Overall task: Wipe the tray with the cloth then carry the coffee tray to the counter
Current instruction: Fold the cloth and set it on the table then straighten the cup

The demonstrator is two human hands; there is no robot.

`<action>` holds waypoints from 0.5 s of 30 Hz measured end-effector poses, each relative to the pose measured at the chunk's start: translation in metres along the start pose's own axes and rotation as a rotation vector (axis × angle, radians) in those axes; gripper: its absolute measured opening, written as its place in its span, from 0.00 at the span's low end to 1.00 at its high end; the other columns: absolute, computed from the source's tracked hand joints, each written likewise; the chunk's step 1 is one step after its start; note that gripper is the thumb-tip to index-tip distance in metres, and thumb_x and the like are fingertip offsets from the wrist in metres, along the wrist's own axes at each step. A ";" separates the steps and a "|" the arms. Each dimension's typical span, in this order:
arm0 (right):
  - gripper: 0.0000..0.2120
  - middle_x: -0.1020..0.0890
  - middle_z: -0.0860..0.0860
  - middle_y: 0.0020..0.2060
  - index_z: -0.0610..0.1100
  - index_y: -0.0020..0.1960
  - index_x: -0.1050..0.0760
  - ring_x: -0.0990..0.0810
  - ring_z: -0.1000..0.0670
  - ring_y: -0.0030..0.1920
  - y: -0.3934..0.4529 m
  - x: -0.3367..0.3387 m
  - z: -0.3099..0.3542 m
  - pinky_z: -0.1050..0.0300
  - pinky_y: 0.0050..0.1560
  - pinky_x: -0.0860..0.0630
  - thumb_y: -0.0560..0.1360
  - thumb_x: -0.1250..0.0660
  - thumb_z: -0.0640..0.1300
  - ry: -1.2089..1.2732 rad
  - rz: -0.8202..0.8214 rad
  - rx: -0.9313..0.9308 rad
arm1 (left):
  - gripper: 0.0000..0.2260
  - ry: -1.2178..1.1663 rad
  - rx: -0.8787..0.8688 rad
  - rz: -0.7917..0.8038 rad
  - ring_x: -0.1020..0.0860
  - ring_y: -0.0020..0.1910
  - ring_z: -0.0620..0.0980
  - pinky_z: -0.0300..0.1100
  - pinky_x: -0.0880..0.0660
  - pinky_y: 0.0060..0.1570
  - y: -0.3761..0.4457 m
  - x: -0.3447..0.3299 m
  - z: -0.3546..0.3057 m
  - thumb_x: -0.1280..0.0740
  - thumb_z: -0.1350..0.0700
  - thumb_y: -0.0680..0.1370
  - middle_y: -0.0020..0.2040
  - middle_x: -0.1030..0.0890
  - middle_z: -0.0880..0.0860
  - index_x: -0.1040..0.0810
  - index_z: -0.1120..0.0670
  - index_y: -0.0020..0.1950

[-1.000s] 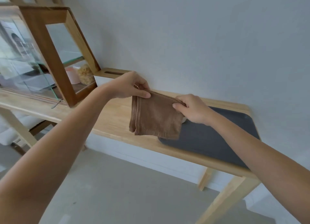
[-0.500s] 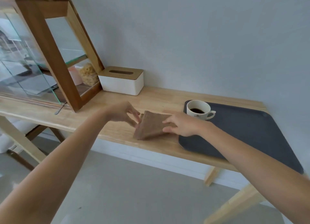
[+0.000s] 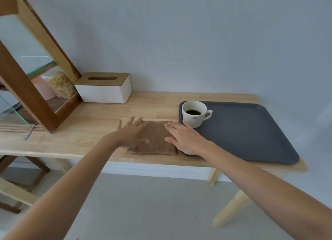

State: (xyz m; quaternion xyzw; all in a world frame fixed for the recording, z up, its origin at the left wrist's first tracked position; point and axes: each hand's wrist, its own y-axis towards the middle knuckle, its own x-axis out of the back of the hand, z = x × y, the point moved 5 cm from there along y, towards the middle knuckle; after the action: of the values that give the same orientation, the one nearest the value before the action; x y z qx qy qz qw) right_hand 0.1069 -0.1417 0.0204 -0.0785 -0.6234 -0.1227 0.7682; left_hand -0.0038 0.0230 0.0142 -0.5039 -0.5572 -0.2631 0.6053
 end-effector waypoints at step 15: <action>0.24 0.38 0.49 0.76 0.47 0.76 0.43 0.37 0.47 0.74 -0.050 0.016 -0.123 0.46 0.73 0.37 0.81 0.48 0.49 1.127 -0.427 -0.622 | 0.24 -1.469 -0.025 -0.231 0.23 0.54 0.43 0.42 0.29 0.57 0.072 0.019 -0.159 0.52 0.44 0.83 0.53 0.20 0.47 0.28 0.58 0.67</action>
State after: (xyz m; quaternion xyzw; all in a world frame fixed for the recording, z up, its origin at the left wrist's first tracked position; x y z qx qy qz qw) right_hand 0.2112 -0.2242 0.0090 -0.0951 -0.0650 -0.4676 0.8764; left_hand 0.1293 -0.0904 0.0292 -0.4949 -0.8649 0.0733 0.0396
